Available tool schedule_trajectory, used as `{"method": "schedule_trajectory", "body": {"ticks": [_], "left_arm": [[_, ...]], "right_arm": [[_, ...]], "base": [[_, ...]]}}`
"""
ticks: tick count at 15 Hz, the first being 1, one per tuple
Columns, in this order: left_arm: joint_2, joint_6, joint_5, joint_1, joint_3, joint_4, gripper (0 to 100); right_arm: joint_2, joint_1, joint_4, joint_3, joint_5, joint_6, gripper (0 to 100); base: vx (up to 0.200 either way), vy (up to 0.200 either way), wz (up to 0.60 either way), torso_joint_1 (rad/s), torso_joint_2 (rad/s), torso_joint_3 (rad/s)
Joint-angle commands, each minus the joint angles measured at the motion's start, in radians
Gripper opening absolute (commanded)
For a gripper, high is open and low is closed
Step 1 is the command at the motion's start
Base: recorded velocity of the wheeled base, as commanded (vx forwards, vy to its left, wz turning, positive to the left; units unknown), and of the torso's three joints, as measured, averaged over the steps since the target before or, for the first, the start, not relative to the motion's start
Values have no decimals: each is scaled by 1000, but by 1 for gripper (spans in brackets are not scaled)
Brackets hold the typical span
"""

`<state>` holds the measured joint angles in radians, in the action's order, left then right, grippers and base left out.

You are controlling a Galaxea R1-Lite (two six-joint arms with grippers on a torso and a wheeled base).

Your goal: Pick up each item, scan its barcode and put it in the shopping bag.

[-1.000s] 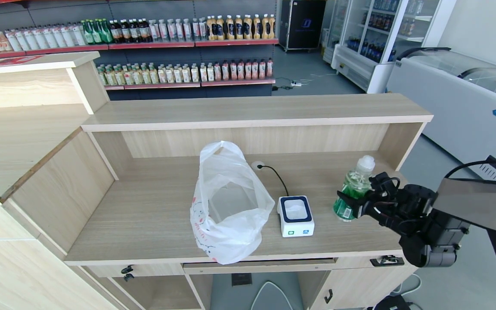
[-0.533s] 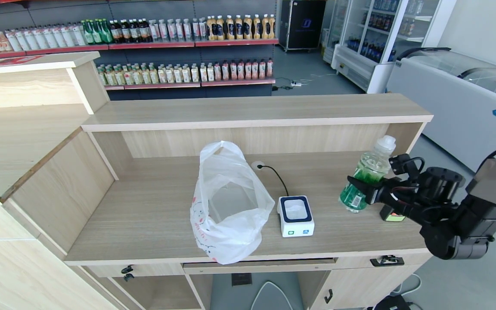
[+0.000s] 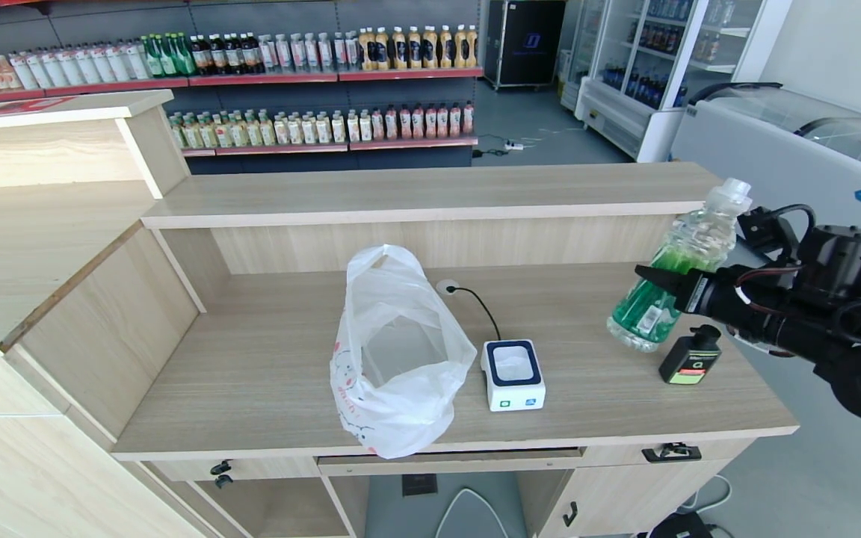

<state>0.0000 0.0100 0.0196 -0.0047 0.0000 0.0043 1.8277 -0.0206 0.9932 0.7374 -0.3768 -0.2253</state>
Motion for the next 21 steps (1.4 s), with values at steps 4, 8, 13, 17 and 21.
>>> {"method": "schedule_trajectory", "body": {"ticks": [4,8,13,17,21], "left_arm": [[2,1,0,0,0,0,100],[2,1,0,0,0,0,100],[2,1,0,0,0,0,100],[0,1,0,0,0,0,100],[2,1,0,0,0,0,100]], "right_arm": [[-307,-185,-156,5,-4,-141,0],[-453,-364,-265,23,-2,-212,0],[-584,-495,-386,34,-1,-243,0],[-651,-530,-442,34,-2,-275,0],[-717,-582,-522,34,-4,-324,0]], "base": [[0,0,0,0,0,0],[0,0,0,0,0,0],[0,0,0,0,0,0],[0,0,0,0,0,0],[0,0,0,0,0,0]]}}
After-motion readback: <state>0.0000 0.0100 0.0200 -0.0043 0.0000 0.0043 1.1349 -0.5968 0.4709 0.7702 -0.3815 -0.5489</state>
